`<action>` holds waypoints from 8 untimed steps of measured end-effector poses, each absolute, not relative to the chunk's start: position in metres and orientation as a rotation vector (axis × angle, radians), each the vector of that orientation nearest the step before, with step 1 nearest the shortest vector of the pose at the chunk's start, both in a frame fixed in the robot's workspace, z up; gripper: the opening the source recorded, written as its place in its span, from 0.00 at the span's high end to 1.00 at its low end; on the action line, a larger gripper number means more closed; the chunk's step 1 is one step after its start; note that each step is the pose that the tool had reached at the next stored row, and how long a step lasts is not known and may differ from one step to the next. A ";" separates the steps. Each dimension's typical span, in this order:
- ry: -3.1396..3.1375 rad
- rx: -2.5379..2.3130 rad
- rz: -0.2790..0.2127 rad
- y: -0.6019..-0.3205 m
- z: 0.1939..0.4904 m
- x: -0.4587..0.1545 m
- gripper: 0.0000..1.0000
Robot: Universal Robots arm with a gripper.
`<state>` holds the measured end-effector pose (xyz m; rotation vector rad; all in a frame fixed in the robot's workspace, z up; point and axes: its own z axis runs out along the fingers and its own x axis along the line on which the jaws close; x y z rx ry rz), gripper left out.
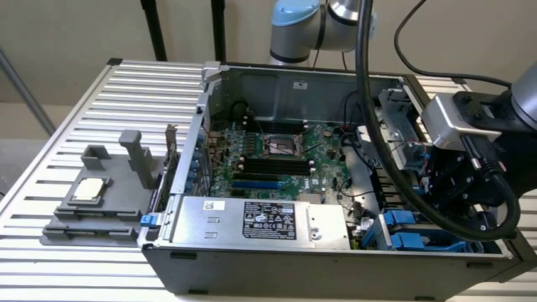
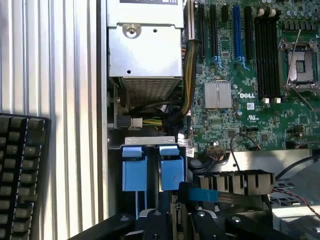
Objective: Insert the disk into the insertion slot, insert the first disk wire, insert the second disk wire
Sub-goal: 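Insert the first disk wire, then insert the second disk wire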
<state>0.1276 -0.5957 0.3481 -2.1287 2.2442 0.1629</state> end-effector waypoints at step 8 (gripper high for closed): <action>2.244 -2.129 0.163 -0.596 0.348 0.128 0.75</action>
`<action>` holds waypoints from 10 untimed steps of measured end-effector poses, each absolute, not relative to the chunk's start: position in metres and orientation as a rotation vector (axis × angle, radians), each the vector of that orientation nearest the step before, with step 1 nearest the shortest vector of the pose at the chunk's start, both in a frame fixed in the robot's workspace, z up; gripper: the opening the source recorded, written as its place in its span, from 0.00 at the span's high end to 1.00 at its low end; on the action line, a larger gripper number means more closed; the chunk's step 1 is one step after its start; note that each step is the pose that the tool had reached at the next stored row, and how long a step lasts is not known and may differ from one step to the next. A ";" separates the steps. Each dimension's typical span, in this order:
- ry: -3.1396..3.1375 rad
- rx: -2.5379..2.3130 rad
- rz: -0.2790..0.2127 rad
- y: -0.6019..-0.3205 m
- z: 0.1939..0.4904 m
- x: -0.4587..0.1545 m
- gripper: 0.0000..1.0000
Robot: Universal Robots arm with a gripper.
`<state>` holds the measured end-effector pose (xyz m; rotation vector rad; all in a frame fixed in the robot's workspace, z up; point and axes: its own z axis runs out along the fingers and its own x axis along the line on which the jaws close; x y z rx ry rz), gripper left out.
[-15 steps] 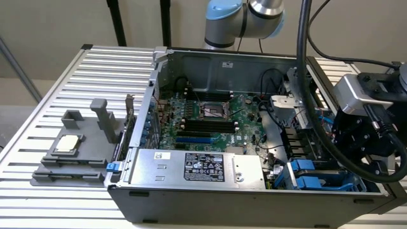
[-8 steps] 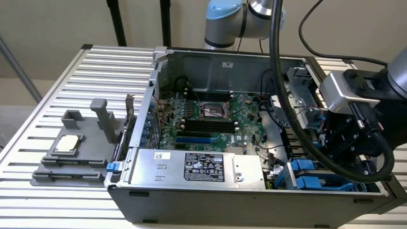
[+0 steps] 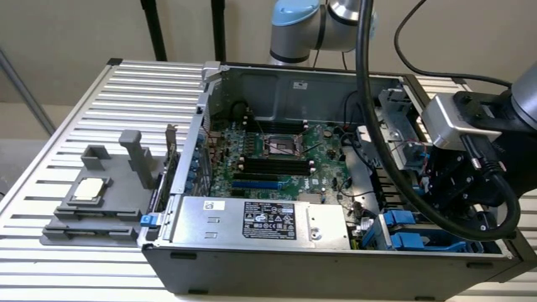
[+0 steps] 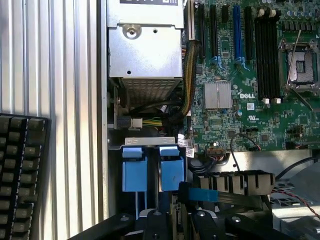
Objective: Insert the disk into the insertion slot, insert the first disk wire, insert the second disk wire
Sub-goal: 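Insert the second disk wire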
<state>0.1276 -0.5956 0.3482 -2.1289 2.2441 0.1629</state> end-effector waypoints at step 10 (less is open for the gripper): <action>2.245 -2.129 0.164 -0.596 0.358 0.130 0.75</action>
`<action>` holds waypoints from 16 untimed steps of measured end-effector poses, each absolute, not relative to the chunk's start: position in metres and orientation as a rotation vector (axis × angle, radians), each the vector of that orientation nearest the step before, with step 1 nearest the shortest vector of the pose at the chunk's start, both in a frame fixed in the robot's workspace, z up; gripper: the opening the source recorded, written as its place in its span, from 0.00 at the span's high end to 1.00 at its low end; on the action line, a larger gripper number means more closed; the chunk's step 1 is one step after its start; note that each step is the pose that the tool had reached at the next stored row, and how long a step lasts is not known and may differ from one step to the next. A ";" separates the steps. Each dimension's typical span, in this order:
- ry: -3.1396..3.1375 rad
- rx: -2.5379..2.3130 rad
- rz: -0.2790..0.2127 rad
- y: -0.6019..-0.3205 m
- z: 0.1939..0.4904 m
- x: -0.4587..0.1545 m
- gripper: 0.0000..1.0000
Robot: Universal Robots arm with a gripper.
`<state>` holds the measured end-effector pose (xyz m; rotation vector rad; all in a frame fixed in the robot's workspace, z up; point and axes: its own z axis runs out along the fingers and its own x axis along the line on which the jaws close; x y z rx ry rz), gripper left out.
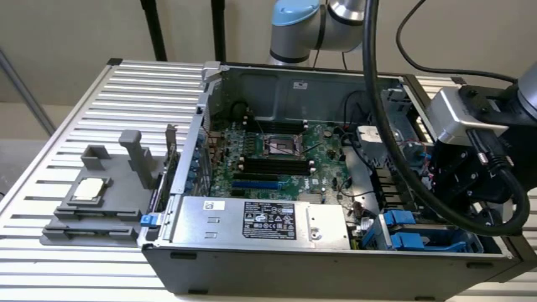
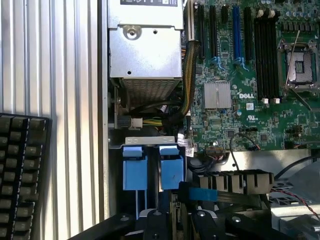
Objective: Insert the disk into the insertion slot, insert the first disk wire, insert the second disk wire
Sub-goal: 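Insert the second disk wire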
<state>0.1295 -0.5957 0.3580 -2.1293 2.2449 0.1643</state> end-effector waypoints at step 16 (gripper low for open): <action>2.247 -2.132 0.160 -0.580 0.386 0.131 0.75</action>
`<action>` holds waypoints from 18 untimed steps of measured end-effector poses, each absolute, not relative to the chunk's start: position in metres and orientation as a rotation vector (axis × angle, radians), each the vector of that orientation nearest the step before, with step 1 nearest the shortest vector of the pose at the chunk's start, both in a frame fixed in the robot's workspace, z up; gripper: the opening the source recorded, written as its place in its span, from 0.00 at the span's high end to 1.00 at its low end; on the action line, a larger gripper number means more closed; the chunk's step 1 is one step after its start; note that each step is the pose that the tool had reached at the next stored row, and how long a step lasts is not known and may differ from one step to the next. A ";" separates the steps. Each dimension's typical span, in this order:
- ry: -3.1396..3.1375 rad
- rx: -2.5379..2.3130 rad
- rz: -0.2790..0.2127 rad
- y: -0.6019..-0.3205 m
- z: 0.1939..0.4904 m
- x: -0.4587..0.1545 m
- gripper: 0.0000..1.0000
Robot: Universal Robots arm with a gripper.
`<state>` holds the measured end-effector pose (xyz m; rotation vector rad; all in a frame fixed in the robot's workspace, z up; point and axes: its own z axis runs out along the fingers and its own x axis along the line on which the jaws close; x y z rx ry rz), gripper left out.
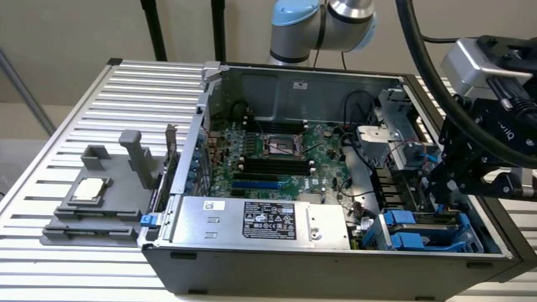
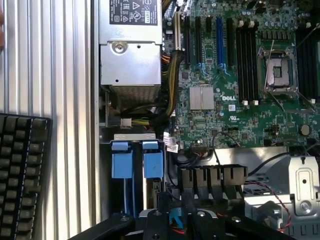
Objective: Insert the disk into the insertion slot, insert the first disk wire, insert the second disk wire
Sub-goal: 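Insert the second disk wire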
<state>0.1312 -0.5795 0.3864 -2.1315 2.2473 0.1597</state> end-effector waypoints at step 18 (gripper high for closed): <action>2.264 -2.146 0.128 -0.576 0.376 0.134 0.67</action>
